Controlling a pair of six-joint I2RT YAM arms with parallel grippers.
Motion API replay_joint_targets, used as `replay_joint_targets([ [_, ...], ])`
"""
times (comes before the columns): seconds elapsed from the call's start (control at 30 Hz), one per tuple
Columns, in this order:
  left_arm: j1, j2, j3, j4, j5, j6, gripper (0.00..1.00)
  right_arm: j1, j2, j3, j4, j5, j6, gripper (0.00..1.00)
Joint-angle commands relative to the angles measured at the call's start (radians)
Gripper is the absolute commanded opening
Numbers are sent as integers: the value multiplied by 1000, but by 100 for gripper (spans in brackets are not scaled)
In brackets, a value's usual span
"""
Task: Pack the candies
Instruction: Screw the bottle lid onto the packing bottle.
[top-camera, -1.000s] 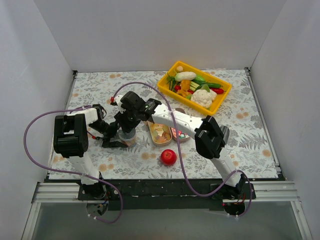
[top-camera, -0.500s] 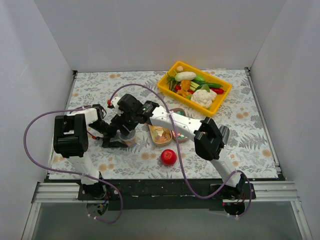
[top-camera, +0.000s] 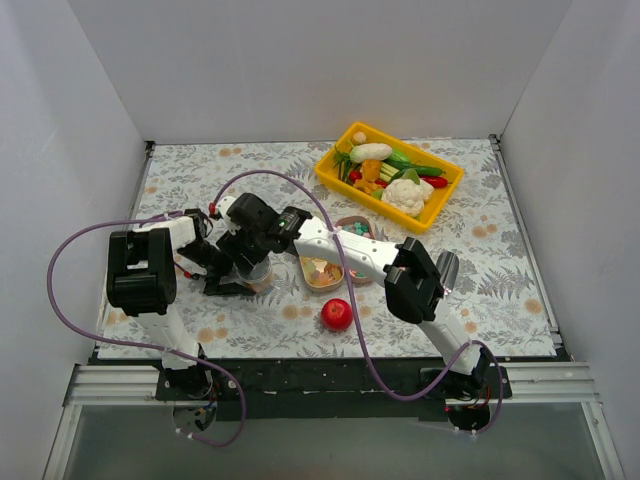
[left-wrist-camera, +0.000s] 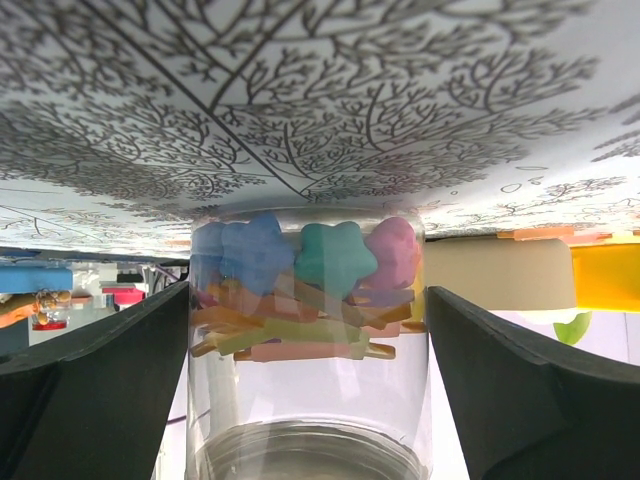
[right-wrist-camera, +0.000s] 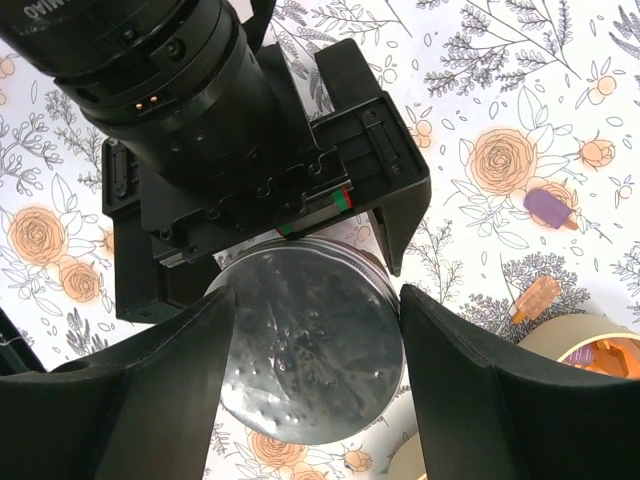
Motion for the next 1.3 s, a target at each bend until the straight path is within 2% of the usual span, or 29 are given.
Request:
replay_joint_targets([
  [0.0,3,144,-118,69,59,7,98,-18,82,-48,-168,82,2,71],
  [0.1,5,146,-115,68,56,7,98,-50,52,-68,-141,13,23,64],
  [0.23,3,143,-106,68,50,7,98,-73,27,-120,-125,-47,23,48],
  [0.3,5,141,-97,66,49,4,98,-72,19,-139,-124,-90,19,46],
  [0.4,5,146,-91,60,49,1,98,-73,3,-169,-116,-86,23,45],
  [0.6,6,152,-94,69,59,-11,98,-73,-11,-180,-145,-51,61,37],
  [0.83,5,149,-83,78,62,-33,98,-72,-33,-245,-177,-24,88,16],
  [1.07,5,139,-91,95,66,-51,98,-66,-70,-326,-161,-32,106,13],
  [1.27,5,136,-89,112,86,-60,96,-56,-80,-324,-190,-11,138,11],
])
